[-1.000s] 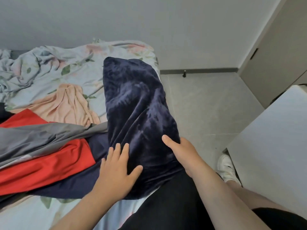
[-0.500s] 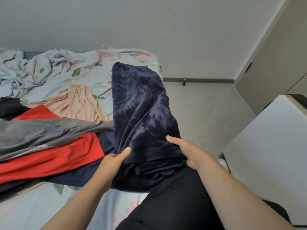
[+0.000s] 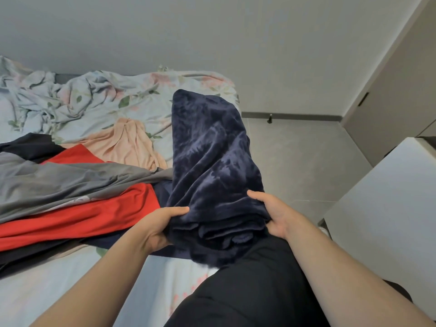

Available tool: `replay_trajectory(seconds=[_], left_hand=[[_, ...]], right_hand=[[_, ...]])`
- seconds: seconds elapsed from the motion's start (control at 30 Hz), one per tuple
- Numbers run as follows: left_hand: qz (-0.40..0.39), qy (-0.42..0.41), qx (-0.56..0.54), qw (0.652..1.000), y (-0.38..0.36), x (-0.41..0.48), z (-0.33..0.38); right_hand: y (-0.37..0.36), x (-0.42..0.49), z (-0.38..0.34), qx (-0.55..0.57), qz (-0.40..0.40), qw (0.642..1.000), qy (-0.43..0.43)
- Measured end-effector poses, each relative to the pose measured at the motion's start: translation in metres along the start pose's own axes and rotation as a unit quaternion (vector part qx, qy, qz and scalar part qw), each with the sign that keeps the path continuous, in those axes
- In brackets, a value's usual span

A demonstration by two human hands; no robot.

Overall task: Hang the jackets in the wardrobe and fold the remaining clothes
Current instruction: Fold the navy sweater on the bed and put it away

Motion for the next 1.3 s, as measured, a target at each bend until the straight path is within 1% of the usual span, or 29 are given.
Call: replay_trajectory(seconds=[0.07, 0.13, 0.2, 0.23, 0.3, 0.4, 0.47, 0.53, 0.57, 0.63, 0.67, 0.7, 0.77, 0.8, 0.83, 0.93, 0.97, 1.03, 1.07, 1.13, 1.2, 1.23, 1.27, 1.3], left_hand=[[0.015, -0.016, -0.062, 0.998, 0.005, -0.001, -0.001], [0.04, -0.036, -0.074, 0.996, 0.01, -0.004, -0.004], [0.072, -0.079, -0.009, 0.994, 0.016, -0.008, -0.013], [0.087, -0.105, 0.03, 0.99, 0.018, -0.01, -0.018], [0.112, -0.143, 0.073, 0.981, 0.023, -0.016, -0.028], [0.142, -0.186, 0.071, 0.97, 0.029, -0.026, -0.04], [0.15, -0.254, 0.075, 0.952, 0.032, -0.036, -0.043], [0.145, -0.337, 0.111, 0.924, 0.034, -0.047, -0.037], [0.138, -0.363, 0.12, 0.914, 0.035, -0.052, -0.031], [0.118, -0.391, 0.107, 0.907, 0.037, -0.061, -0.014], [0.099, -0.405, 0.093, 0.904, 0.037, -0.065, -0.005], [0.076, -0.413, 0.072, 0.905, 0.038, -0.067, 0.003], [-0.002, -0.396, 0.003, 0.918, 0.039, -0.07, 0.015], [-0.033, -0.391, -0.004, 0.92, 0.04, -0.071, 0.019], [-0.04, -0.392, 0.011, 0.919, 0.041, -0.071, 0.021], [-0.03, -0.396, 0.049, 0.916, 0.042, -0.069, 0.027], [-0.054, -0.406, 0.047, 0.911, 0.04, -0.069, 0.031], [-0.126, -0.429, 0.04, 0.894, 0.036, -0.07, 0.043], [-0.146, -0.437, 0.037, 0.887, 0.035, -0.069, 0.052], [-0.15, -0.45, 0.044, 0.879, 0.036, -0.062, 0.067], [-0.117, -0.47, 0.067, 0.872, 0.037, -0.052, 0.08], [-0.083, -0.484, 0.089, 0.867, 0.036, -0.047, 0.085], [-0.045, -0.495, 0.113, 0.86, 0.034, -0.041, 0.091], [-0.014, -0.503, 0.127, 0.854, 0.032, -0.035, 0.097]], right_hand=[[0.004, -0.004, 0.001, 0.014, -0.029, 0.999, 0.0], [0.006, -0.008, 0.003, 0.013, -0.044, 0.999, -0.002], [0.002, -0.011, 0.007, -0.006, -0.029, 1.0, -0.001], [-0.001, -0.013, 0.008, -0.028, -0.003, 1.0, 0.006], [-0.006, -0.016, 0.011, -0.068, 0.053, 0.995, 0.045], [-0.006, -0.024, 0.019, -0.101, 0.116, 0.982, 0.11], [-0.008, -0.031, 0.022, -0.133, 0.139, 0.965, 0.177], [-0.014, -0.039, 0.023, -0.159, 0.155, 0.944, 0.243], [-0.019, -0.044, 0.021, -0.179, 0.168, 0.931, 0.27], [-0.026, -0.048, 0.019, -0.213, 0.188, 0.909, 0.306], [-0.029, -0.052, 0.019, -0.212, 0.184, 0.907, 0.314], [-0.03, -0.053, 0.018, -0.188, 0.167, 0.917, 0.309], [-0.028, -0.054, 0.016, -0.075, 0.097, 0.958, 0.261], [-0.027, -0.057, 0.015, -0.024, 0.054, 0.969, 0.241], [-0.027, -0.059, 0.012, 0.003, 0.017, 0.972, 0.233], [-0.028, -0.065, 0.004, -0.018, -0.048, 0.966, 0.254], [-0.03, -0.066, 0.0, -0.023, -0.063, 0.962, 0.266], [-0.032, -0.069, -0.01, -0.027, -0.091, 0.954, 0.284], [-0.032, -0.07, -0.017, -0.029, -0.108, 0.949, 0.294], [-0.033, -0.073, -0.033, -0.018, -0.155, 0.937, 0.312], [-0.034, -0.074, -0.05, -0.004, -0.199, 0.928, 0.315], [-0.036, -0.074, -0.058, -0.015, -0.198, 0.924, 0.327], [-0.038, -0.073, -0.065, -0.042, -0.173, 0.922, 0.345], [-0.041, -0.07, -0.073, -0.081, -0.125, 0.918, 0.369]])
Point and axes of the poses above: each hand's wrist, its own x-axis towards the middle knuckle, its own y-axis out of the back of the hand, z = x × y, the point moved 1 cm from there along x, towards the middle knuckle, and after that the axes turned 8 degrees about -y, right-handed, at the moved point
